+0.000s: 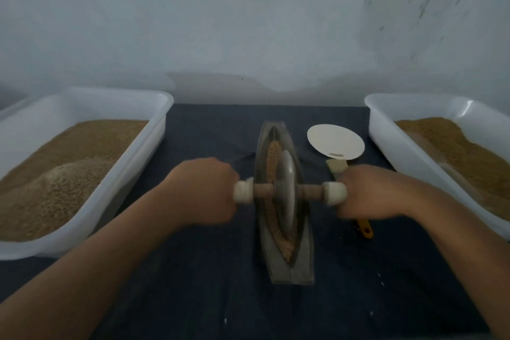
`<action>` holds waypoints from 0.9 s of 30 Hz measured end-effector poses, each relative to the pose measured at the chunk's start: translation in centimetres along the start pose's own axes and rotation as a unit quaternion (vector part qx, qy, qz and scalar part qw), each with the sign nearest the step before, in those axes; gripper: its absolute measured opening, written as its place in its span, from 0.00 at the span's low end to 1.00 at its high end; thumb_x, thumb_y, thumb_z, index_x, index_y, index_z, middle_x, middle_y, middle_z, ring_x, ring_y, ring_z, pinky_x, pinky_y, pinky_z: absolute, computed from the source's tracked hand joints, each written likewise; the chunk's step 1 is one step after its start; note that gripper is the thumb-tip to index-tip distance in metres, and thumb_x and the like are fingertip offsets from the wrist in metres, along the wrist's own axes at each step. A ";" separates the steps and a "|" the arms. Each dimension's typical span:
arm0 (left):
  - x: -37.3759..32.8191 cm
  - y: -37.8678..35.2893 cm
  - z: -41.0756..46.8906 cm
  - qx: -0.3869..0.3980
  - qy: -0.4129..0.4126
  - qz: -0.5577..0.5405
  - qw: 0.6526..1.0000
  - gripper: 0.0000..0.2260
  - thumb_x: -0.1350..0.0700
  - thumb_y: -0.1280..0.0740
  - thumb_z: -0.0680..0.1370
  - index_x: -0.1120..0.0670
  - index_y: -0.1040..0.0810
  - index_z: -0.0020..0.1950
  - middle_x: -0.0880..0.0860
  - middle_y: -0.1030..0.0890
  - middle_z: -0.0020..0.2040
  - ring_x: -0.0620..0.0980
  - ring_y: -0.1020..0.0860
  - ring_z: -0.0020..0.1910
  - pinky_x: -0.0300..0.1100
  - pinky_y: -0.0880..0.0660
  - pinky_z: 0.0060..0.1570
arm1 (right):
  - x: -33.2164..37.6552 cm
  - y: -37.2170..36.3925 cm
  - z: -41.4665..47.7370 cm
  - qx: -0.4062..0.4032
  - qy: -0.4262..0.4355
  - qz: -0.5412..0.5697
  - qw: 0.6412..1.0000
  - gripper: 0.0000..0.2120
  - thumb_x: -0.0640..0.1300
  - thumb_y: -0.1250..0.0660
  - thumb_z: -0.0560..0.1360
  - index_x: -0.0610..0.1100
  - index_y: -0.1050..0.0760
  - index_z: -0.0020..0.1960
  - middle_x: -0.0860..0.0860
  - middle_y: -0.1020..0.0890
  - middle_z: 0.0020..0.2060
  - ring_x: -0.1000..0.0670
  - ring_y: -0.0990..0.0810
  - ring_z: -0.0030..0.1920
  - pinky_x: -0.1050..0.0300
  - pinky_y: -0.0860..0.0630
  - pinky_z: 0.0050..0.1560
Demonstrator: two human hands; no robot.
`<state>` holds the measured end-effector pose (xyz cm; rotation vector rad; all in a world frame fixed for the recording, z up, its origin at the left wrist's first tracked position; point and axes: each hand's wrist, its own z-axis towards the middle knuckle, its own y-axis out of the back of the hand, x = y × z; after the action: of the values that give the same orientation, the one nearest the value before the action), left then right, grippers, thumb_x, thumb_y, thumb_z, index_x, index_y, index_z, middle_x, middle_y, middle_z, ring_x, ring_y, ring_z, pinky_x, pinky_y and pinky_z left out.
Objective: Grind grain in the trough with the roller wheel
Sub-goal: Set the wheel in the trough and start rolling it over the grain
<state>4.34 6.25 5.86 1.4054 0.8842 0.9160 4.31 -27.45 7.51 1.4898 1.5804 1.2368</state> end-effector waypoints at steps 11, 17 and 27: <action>1.4 0.9 8.1 -0.040 0.097 -0.003 0.994 0.15 0.38 0.34 0.72 0.49 0.24 0.38 0.46 0.21 0.37 0.50 0.22 0.36 0.45 0.26 0.38 | 2.5 2.2 6.1 -0.283 -0.025 -0.090 0.955 0.10 0.54 0.32 0.72 0.50 0.25 0.36 0.52 0.21 0.33 0.49 0.23 0.34 0.54 0.24 0.36; 0.6 -1.9 -0.9 -0.006 0.059 -0.030 0.998 0.11 0.39 0.35 0.67 0.46 0.24 0.33 0.43 0.24 0.28 0.40 0.25 0.27 0.38 0.35 0.25 | 0.9 0.0 -0.4 -0.093 0.037 -0.084 0.991 0.11 0.60 0.33 0.64 0.52 0.23 0.35 0.62 0.19 0.32 0.57 0.21 0.30 0.57 0.29 0.29; 1.3 2.0 8.3 0.014 0.094 -0.024 0.995 0.12 0.43 0.31 0.74 0.50 0.23 0.39 0.49 0.19 0.40 0.53 0.20 0.40 0.48 0.20 0.44 | 2.6 2.1 6.3 -0.270 -0.017 -0.085 0.959 0.11 0.54 0.32 0.73 0.51 0.26 0.35 0.52 0.22 0.31 0.49 0.23 0.33 0.49 0.19 0.39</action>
<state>12.47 4.04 7.77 1.3313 1.0724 1.0143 10.44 -23.78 7.60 0.9993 1.1851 1.3900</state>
